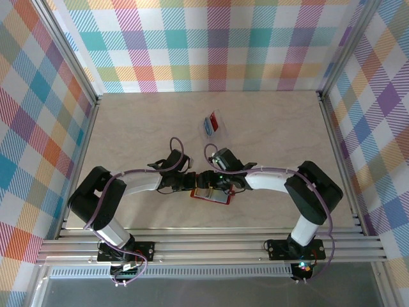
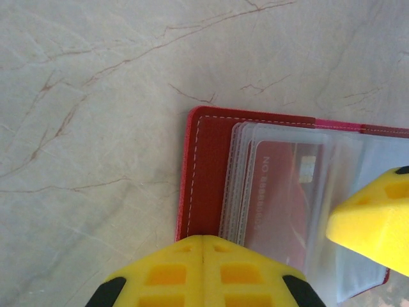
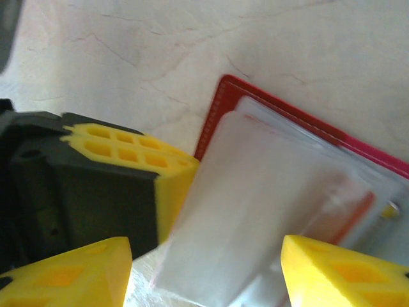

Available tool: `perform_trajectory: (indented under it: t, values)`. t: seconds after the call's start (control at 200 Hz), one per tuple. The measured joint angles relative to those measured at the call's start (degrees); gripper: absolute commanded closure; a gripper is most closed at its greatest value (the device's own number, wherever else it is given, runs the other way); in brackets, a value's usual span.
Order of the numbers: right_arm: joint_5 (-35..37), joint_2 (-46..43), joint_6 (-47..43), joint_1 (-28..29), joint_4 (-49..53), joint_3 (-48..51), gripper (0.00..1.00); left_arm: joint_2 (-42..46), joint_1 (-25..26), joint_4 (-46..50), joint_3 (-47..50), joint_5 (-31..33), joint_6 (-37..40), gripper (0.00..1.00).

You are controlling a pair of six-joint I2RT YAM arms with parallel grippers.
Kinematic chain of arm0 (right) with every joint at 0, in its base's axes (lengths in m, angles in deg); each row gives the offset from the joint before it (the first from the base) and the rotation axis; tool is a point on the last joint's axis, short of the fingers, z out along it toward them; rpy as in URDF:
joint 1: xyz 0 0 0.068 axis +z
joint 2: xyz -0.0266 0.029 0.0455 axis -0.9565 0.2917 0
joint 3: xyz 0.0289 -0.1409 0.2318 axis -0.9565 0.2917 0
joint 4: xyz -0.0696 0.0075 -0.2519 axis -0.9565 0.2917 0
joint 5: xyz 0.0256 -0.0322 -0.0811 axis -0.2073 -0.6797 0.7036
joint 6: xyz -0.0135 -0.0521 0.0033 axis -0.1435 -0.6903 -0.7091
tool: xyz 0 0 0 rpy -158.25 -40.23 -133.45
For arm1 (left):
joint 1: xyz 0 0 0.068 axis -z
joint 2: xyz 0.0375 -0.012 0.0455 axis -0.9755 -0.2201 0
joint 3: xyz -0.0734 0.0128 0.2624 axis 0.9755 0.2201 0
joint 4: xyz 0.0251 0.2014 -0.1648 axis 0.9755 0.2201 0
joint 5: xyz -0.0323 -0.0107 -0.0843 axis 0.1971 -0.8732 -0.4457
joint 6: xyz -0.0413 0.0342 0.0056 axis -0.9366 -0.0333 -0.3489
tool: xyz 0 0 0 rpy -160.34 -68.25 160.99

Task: Put the credit cards into the card holder
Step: Flip over the card slot in the card holder.

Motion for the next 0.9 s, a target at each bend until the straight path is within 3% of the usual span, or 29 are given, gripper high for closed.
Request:
perform_trajectory:
  t: [0.44, 0.9]
  values:
    - [-3.6, 2.4, 0.2, 0.2, -3.3, -1.5, 0.31, 3.7, -4.2, -1.4, 4.6, -3.6, -3.4, 0.98]
    - [-7.2, 4.7, -0.2, 0.3, -3.0, -5.2, 0.27, 12.5, -6.4, -1.2, 8.2, -2.2, -4.7, 0.80]
